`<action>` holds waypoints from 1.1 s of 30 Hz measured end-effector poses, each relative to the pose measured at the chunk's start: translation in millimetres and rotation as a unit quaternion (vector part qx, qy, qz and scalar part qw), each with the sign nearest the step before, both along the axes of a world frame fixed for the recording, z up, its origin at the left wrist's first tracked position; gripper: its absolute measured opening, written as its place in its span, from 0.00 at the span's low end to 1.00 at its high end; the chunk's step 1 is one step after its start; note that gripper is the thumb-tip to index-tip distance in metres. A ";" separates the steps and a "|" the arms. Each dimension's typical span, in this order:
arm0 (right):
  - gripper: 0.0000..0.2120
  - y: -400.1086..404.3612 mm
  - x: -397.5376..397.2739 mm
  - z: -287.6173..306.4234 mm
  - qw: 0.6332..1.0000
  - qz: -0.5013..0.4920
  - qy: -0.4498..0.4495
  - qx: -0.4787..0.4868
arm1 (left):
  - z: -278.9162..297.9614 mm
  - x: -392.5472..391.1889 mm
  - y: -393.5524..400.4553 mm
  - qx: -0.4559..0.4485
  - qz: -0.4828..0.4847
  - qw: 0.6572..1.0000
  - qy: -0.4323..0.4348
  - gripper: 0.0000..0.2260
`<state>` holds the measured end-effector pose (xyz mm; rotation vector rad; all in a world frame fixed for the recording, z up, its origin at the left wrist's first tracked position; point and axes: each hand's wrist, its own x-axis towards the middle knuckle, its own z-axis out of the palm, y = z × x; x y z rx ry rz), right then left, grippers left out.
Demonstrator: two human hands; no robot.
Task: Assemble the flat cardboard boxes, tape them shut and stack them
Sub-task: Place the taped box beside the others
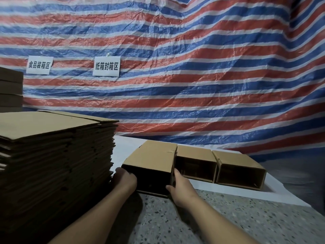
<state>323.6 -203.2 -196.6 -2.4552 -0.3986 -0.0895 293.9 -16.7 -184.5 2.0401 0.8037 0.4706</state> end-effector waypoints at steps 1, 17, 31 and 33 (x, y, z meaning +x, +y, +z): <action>0.33 -0.8 -1.9 1.1 1.000 -0.006 0.005 -0.005 | 1.2 -1.4 -1.1 -0.014 0.003 1.000 -0.001 0.20; 0.18 -42.9 -118.3 101.5 0.996 -0.056 -0.069 -0.004 | 101.0 -141.4 -60.0 0.202 -0.161 0.950 -0.177 0.10; 0.17 -21.1 -217.0 174.7 0.986 0.005 -0.158 -0.050 | 207.5 -244.2 50.6 0.440 -0.087 0.894 0.004 0.29; 0.19 -10.1 -219.5 178.2 0.987 0.014 -0.155 -0.044 | 197.7 -246.6 63.3 0.425 -0.110 0.892 0.109 0.32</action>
